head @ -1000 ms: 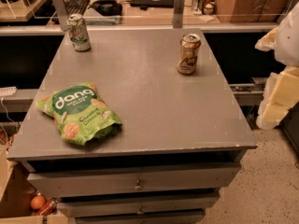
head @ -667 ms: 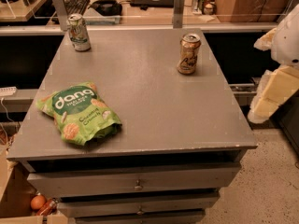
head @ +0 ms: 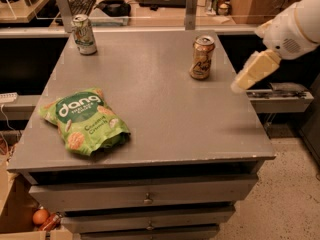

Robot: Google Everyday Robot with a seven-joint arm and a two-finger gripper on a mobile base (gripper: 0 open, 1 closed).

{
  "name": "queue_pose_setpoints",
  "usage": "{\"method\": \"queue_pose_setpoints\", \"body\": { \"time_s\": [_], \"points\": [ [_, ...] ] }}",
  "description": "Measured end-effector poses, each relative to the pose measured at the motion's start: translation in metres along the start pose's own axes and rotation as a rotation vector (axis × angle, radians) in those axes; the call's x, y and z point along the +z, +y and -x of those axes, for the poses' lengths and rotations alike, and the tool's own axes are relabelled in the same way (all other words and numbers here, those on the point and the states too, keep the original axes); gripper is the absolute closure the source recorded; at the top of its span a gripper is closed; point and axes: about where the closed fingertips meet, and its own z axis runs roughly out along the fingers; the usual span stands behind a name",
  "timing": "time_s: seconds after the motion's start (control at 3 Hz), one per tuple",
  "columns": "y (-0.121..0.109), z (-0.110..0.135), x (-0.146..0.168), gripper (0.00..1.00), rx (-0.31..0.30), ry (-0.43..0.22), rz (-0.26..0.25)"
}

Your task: Move orange can near green rice chip bag

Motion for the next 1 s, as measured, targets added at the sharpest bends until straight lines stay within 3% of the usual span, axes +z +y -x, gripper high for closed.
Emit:
{"method": "queue_pose_setpoints", "body": {
  "time_s": [0.67,1.0],
  "points": [
    [-0.075,0.038,0.083,0.0,0.159,-0.341,-0.037],
    [-0.086,0.048,0.11,0.0,0.202,-0.429,-0.033]
  ]
}}
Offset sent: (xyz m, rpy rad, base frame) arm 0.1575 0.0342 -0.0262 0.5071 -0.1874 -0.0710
